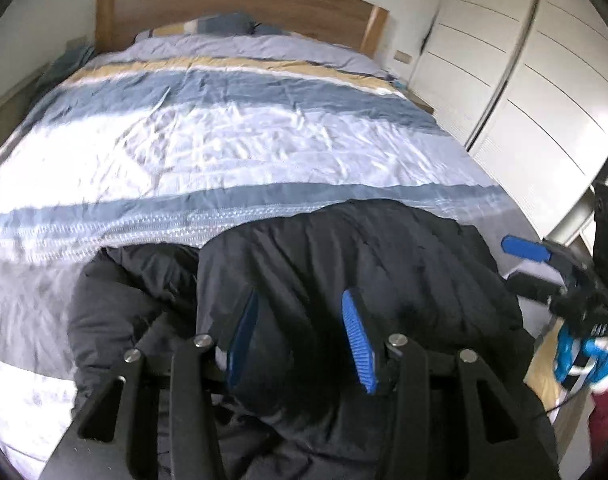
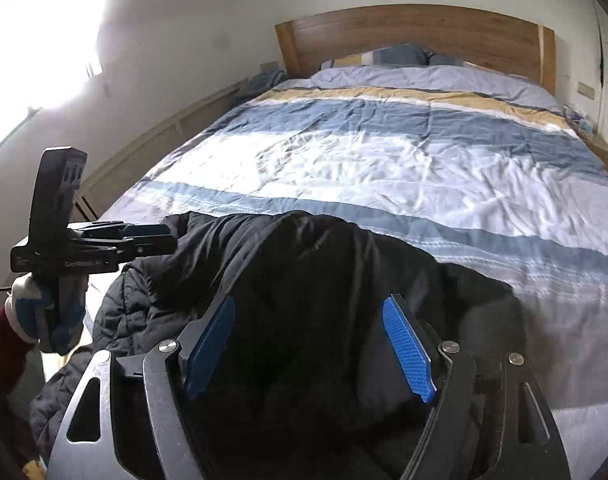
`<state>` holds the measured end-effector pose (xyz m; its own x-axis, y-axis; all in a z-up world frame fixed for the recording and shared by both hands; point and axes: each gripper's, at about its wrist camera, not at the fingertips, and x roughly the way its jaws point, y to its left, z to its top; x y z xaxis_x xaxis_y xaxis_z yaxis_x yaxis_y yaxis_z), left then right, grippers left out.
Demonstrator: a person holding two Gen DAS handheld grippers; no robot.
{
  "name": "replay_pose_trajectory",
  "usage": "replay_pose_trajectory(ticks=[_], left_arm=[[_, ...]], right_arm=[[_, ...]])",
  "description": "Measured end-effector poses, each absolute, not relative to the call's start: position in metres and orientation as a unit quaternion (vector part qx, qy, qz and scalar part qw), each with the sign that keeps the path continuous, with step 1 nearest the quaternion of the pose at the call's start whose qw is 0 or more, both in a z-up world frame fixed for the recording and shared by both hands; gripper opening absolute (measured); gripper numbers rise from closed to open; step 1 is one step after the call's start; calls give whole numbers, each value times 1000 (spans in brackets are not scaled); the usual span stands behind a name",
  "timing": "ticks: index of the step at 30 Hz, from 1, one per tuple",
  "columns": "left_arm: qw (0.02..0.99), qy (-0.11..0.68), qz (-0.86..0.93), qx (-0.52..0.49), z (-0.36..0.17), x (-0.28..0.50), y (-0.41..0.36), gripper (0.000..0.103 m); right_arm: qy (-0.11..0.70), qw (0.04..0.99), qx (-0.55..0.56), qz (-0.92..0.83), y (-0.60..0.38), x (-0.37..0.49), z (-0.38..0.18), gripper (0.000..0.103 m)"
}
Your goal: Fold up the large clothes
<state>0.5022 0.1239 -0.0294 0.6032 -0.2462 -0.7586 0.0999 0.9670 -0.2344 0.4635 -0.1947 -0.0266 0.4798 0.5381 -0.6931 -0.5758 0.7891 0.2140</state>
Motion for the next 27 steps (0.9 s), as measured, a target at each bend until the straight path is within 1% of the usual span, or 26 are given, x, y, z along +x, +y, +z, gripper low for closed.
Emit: replay_pose_trajectory(ticks=[5,12,14,18,22,27], left_arm=[[882,458,-90,-63,-67,499,116,42],[873,479,-84,-35,-107,474,105,43],[872,482,-78,-33,-105,472,102,43],[882,463,-83,-12,-81,458,85,43],[872,485,-70,16,-99,451,72,43],[874,481,-65,-19,-80,442,79,43]], right_arm=[[416,842,-39,341,-170,455,-60,76],[455,822,-85,332,-174,437,-114,76],[461,820,-82,328,-177,435,-116,76],[456,825,-83,323,-179,427,-104,76],[466,824,-77,311,-186,415,-111,76],[470,830,-60,295,-196,402,-100,76]])
